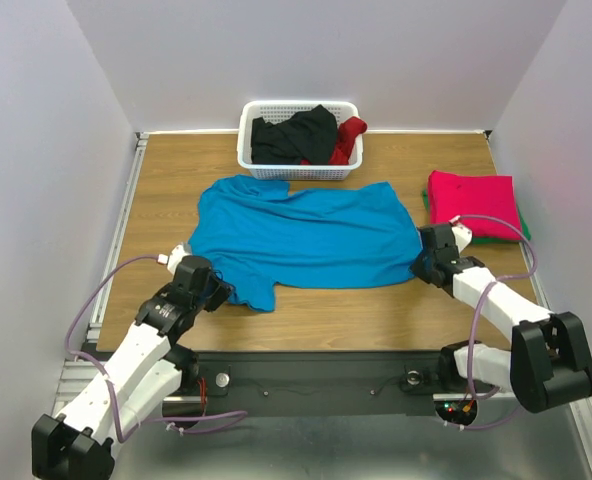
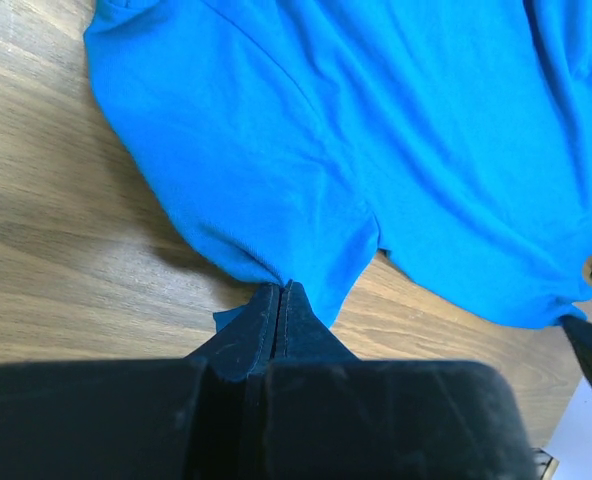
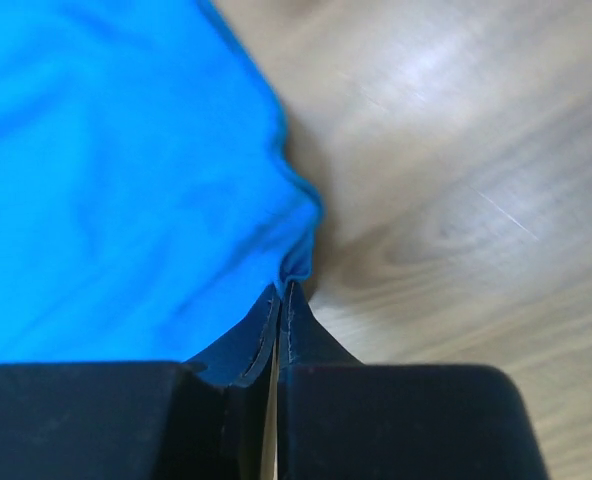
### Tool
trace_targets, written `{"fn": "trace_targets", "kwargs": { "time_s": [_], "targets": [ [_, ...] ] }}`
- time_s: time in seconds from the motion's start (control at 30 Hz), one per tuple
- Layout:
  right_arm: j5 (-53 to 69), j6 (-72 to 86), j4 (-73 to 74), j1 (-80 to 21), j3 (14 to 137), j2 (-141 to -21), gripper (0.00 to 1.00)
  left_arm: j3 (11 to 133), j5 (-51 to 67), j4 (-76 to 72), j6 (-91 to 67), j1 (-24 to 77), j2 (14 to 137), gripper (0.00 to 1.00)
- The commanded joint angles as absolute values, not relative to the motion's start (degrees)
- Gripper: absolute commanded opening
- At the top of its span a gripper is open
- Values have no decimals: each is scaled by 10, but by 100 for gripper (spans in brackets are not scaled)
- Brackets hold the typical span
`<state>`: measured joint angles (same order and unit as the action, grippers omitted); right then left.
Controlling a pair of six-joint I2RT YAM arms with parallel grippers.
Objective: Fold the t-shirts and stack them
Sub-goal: Flatten the tshirt out
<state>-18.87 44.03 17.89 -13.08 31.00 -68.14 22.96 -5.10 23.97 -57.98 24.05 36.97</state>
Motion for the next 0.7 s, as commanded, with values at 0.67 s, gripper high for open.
{"fn": "trace_targets", "kwargs": {
  "time_s": [0.67],
  "targets": [
    [-125, 290, 144, -127, 724, -380, 0, 854, -40, 306, -381, 244, 390, 0]
  ]
}}
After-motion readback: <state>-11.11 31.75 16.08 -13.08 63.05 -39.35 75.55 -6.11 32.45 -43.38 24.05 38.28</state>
